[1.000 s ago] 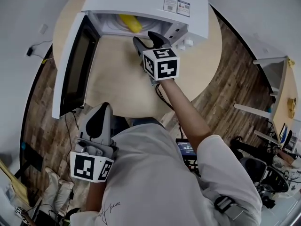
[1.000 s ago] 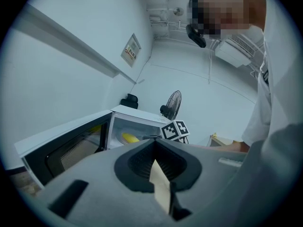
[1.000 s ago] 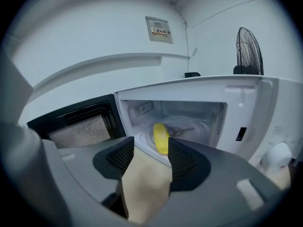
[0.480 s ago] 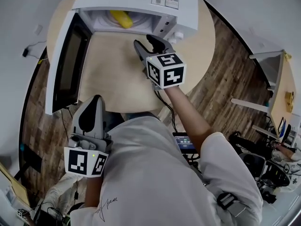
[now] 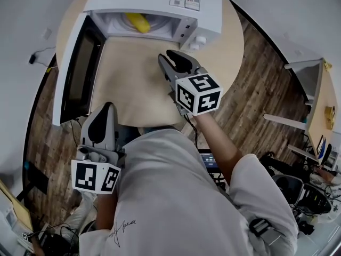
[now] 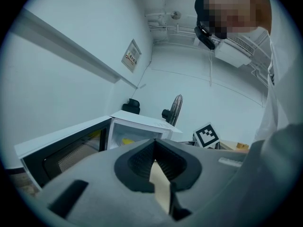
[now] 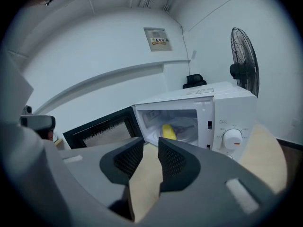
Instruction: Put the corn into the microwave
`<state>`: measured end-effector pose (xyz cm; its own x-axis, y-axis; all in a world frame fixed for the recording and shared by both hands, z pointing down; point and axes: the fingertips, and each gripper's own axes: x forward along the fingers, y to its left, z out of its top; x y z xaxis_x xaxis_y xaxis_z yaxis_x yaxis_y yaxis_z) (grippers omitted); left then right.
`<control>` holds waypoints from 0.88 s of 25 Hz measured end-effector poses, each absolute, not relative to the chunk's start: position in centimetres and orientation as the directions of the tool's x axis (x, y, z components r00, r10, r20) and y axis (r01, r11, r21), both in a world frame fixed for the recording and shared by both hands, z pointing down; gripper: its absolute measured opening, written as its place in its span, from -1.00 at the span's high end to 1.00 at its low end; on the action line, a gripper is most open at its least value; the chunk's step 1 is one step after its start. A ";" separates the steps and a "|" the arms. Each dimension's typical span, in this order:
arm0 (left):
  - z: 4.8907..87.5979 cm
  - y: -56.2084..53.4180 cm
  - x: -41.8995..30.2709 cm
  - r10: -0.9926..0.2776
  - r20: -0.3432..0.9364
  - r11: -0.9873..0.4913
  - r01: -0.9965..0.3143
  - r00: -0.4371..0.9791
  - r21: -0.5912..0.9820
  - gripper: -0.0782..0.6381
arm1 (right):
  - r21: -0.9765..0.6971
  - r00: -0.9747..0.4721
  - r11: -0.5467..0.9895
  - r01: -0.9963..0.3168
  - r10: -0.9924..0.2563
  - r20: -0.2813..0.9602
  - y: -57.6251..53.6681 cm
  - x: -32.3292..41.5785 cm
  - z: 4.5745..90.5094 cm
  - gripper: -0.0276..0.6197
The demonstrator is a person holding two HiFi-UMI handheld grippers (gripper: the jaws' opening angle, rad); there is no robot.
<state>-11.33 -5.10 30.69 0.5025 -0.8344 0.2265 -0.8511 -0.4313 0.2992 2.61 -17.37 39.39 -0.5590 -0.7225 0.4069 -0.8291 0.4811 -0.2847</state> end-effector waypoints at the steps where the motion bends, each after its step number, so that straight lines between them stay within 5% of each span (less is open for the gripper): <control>1: 30.7 -5.2 -11.4 -0.836 0.227 -0.428 -0.853 0.499 0.298 0.80 | -0.294 -0.565 0.483 -0.825 -0.721 0.400 -17.0 2.7 39.1 0.59; 5: 30.8 -5.4 -11.9 -0.840 0.229 -0.421 -0.857 0.492 0.297 0.80 | -0.283 -0.562 0.486 -0.827 -0.727 0.394 -15.6 3.1 38.1 0.79; 22: 32.4 -6.1 -12.5 -0.833 0.287 -0.389 -0.869 0.474 0.306 0.81 | -0.278 -0.552 0.478 -0.834 -0.738 0.389 -11.6 4.5 35.3 0.88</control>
